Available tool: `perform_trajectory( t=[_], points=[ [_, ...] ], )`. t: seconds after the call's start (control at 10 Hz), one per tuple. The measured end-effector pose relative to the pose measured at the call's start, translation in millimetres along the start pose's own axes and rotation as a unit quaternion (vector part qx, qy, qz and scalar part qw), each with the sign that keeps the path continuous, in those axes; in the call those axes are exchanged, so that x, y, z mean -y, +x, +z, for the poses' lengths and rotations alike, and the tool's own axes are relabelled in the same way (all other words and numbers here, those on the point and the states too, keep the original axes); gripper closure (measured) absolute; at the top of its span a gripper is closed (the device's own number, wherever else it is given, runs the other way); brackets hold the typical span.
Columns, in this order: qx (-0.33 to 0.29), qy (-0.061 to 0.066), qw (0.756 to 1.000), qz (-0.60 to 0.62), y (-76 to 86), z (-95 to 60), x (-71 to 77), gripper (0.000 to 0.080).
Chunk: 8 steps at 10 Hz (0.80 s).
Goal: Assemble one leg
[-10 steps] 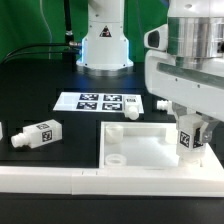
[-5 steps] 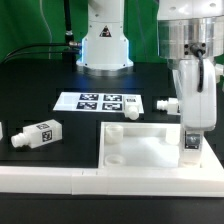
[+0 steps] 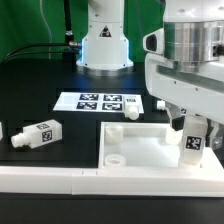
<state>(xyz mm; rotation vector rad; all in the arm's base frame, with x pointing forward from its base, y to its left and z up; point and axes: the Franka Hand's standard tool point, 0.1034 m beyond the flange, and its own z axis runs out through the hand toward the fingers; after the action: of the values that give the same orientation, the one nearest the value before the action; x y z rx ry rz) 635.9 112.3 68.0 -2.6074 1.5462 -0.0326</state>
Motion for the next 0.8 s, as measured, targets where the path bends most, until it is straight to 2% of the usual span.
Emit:
perform_trajectory(
  t=[0.3, 0.4, 0.5, 0.6, 0.7, 0.8],
  points=[
    [-0.003, -0.001, 0.992, -0.128, 2.9, -0.6, -0.7, 0.0151],
    [-0.004, 0.006, 0.969, -0.248, 5.3, -4.8, 1.8, 0.0151],
    [-0.002, 0.008, 0.961, -0.278, 5.7, -5.6, 2.1, 0.0151],
    [-0.002, 0.007, 0.971, -0.240, 5.7, -4.3, 1.3, 0.0151],
    [-0.003, 0.005, 0.970, -0.242, 6.5, -4.3, 1.0, 0.0242],
    [-0.003, 0.006, 0.975, -0.222, 6.5, -4.3, 1.0, 0.0242]
  ],
)
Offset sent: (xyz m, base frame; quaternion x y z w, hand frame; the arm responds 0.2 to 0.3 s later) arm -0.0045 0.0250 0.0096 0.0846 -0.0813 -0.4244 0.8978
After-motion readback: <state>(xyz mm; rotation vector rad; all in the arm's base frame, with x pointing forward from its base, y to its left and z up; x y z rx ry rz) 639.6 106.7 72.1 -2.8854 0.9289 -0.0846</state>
